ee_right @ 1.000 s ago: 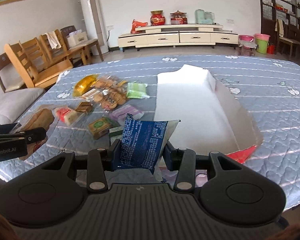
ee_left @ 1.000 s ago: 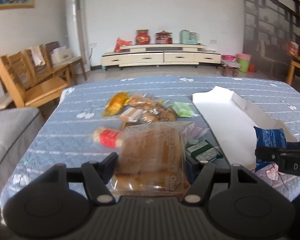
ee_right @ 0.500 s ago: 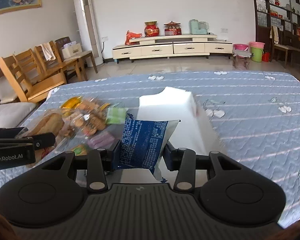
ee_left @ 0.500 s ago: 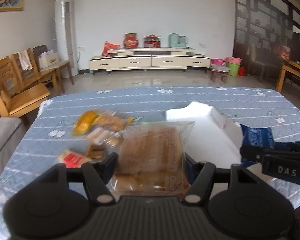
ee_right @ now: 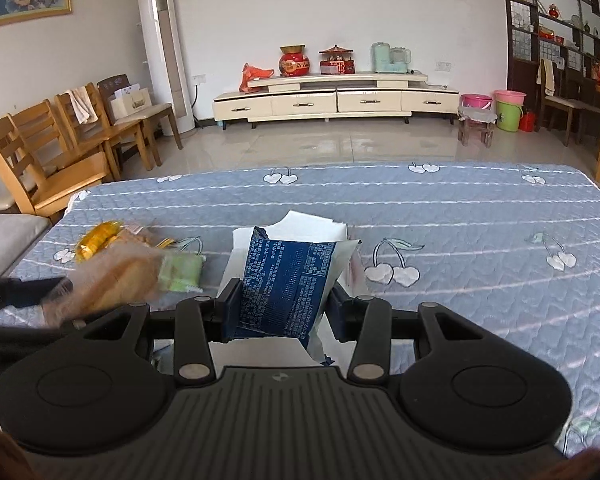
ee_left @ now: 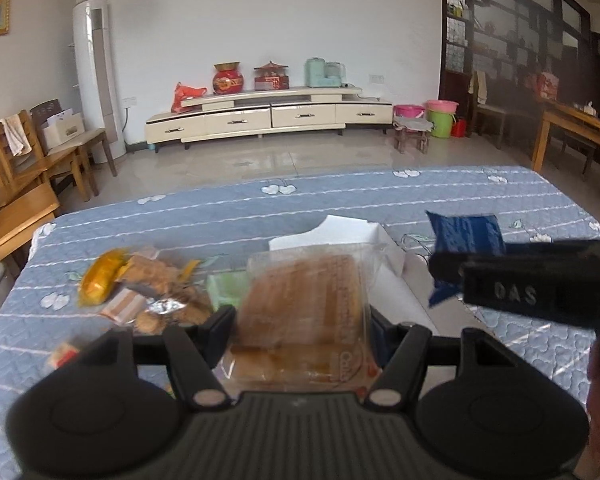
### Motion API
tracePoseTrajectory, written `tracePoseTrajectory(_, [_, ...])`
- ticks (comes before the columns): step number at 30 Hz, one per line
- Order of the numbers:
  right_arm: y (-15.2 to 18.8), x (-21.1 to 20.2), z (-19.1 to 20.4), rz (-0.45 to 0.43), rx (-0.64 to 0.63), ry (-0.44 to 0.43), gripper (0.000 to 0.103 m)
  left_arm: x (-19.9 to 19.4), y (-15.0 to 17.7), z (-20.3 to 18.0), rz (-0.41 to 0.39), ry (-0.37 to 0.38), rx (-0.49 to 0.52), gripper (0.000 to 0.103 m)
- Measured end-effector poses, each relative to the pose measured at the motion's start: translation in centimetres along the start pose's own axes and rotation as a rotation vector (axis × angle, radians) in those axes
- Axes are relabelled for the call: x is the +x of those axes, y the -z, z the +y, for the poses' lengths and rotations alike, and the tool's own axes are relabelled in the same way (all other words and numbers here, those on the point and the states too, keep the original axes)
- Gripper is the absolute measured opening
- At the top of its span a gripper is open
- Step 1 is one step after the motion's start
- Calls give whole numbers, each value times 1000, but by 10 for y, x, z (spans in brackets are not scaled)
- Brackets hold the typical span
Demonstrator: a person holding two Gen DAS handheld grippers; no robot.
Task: Organize snacks
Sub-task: 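Carry bread bag in left tool while right tool carries blue pack toward white tray, then open left tool over white tray while right tool releases blue pack inside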
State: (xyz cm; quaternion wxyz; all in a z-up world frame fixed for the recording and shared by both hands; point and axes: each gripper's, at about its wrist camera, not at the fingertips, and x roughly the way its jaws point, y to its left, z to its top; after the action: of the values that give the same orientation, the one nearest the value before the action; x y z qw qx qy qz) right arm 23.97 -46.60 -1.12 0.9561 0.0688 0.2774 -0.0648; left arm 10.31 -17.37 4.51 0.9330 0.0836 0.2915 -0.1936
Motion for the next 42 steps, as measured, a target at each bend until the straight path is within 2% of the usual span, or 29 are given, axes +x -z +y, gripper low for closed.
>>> tracePoseTrajectory(19, [-24,74,-7,123,-41,-55,53,71,-7,-16,96,9,-26,66])
tracePoseTrajectory(21, [-26,83,-6,138,-45,-52,53,79,-8,-17,103,23,-36,62])
tracePoseTrajectory(23, [-26,89,-6,146,-42,-47,53,87,-10,-19,106,30,-34,47])
tracePoseTrajectory(29, [-30,109,-6,165,-49,-27,55,112,-17,-23,115,91,-57,47])
tracePoseTrajectory(30, [-30,109,-4,161,-51,-25,64,113,-17,-23,113,101,-64,48])
tracePoseTrajectory(31, [-30,108,-4,153,-50,-13,95,112,-17,-22,110,106,-69,53])
tracePoseTrajectory(32, [-29,103,-3,128,-48,5,103,110,-17,-21,101,109,-74,62])
tracePoseTrajectory(34, [-28,90,-4,88,-46,19,103,105,-16,-16,83,97,-81,76])
tracePoseTrajectory(39, [-23,51,0,46,-26,41,103,89,-20,4,87,58,-140,79])
tracePoseTrajectory(41, [-21,34,1,33,-18,36,103,78,-20,10,86,31,-149,91])
tracePoseTrajectory(42, [-20,27,2,29,-20,45,103,72,-20,12,82,11,-145,93])
